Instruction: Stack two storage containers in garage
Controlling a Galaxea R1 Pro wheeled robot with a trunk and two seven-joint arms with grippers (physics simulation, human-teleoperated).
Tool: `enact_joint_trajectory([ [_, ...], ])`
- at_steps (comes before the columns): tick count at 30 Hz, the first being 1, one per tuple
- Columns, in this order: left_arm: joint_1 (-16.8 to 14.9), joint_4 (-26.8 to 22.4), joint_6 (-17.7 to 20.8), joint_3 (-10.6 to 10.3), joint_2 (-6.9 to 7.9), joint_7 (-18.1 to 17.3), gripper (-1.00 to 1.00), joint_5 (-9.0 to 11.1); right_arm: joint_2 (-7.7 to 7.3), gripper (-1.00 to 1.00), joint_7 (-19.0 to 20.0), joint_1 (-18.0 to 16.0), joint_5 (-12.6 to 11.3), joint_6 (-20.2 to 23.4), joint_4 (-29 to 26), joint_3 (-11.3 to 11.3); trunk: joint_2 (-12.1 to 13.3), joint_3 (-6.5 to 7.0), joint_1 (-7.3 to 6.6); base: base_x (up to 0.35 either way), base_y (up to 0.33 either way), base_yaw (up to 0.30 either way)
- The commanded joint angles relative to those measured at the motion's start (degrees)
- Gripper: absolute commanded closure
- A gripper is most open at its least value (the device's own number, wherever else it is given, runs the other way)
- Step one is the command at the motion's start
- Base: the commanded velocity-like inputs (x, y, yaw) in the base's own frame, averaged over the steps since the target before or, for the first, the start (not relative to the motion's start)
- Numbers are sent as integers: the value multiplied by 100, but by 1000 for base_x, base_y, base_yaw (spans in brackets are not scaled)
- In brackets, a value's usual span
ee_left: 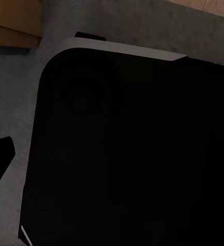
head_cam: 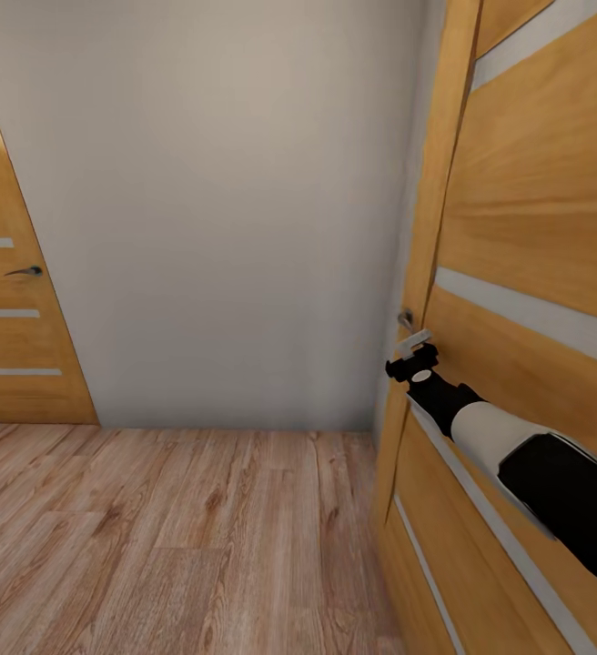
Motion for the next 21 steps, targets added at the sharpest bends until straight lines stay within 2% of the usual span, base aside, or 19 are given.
enact_joint_trajectory([
  [1,3,-9,-8,4,2,4,-100,29,-62,-100,-40,-2,-56,6,2,-44,-3,-5,0,0,0,0],
  [3,3,-9,-8,4,-1,4,-100,28,-184,-100,-42,-2,-57,19,3,-44,-3,-5,0,0,0,0],
  [11,3,-9,-10,4,6,4,-100,28,-226,-100,-53,-2,-58,51,8,-44,-3,-5,0,0,0,0],
  [17,3,-9,-9,3,0,4,-100,28,-421,-100,-189,-2,-58,61,10,-44,-3,-5,0,0,0,0],
  [21,3,-9,-8,3,0,4,-100,29,-458,-100,-197,-2,-60,60,9,-44,-3,-5,0,0,0,0],
])
